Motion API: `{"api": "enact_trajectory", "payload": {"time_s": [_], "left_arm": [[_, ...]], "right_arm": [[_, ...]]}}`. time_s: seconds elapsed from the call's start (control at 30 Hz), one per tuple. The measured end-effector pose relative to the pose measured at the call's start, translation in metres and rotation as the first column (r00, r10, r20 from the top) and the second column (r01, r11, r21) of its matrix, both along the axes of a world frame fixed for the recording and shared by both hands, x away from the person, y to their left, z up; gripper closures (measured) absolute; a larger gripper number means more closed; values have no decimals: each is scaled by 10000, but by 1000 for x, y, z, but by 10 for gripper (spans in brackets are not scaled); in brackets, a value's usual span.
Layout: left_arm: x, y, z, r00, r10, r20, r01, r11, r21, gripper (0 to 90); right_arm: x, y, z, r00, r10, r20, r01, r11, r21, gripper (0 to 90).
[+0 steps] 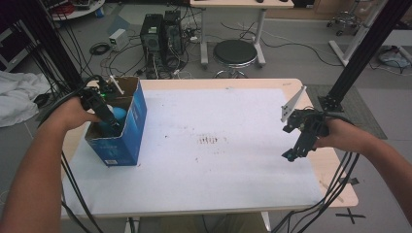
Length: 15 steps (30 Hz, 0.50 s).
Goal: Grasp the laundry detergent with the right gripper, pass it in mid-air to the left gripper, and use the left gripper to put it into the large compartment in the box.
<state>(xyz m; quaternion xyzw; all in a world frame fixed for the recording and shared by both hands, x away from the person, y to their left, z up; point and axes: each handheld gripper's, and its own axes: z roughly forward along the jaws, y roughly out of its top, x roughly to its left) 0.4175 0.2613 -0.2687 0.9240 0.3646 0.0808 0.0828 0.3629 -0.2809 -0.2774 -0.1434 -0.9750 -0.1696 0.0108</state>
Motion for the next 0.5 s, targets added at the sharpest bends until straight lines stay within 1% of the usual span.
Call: {"api": "enact_trajectory", "payload": {"time_s": [0.1, 0.13, 0.17, 0.2, 0.23, 0.27, 0.37, 0.4, 0.43, 0.47, 0.5], "left_arm": [[-3, 1, 9, 9999, 17, 143, -16, 10000, -72, 279], [-3, 1, 9, 9999, 17, 143, -16, 10000, -72, 259], [-4, 2, 14, 9997, 74, 252, -69, 9998, -197, 243], [-4, 2, 14, 9997, 74, 252, -69, 9998, -197, 243], [-6, 2, 17, 9995, 88, 287, -78, 9993, -357, 243], [-8, 2, 23, 9988, 189, 441, -165, 9985, -527, 243], [-12, 2, 33, 9978, 266, 599, -232, 9981, -566, 243], [-12, 2, 33, 9978, 266, 599, -232, 9981, -566, 243], [-14, 3, 37, 9971, 283, 700, -241, 9979, -609, 243], [-18, 4, 44, 9955, 356, 878, -291, 9968, -745, 243], [-18, 4, 44, 9955, 356, 878, -291, 9968, -745, 243]], "right_arm": [[0, -1, 2, 10000, -40, 32, 40, 10000, 37, 16], [0, -1, 2, 10000, -40, 32, 40, 10000, 37, 16], [-2, 0, 4, 10000, 5, 45, -6, 10000, 49, 16], [-2, 0, 4, 10000, -11, 59, 10, 10000, 66, 16], [-2, 0, 4, 10000, 15, 75, -15, 10000, 67, 16], [-2, 0, 4, 10000, 27, 79, -28, 10000, 90, 16], [-3, 0, 5, 9999, -27, 106, 26, 10000, 72, 16], [-3, 0, 6, 9999, -1, 131, 0, 10000, 96, 16], [-4, 0, 7, 9999, -33, 150, 31, 9999, 125, 16], [-4, 0, 8, 9999, -10, 154, 8, 9999, 124, 16], [-4, 0, 8, 9999, -10, 154, 8, 9999, 124, 16]]}}
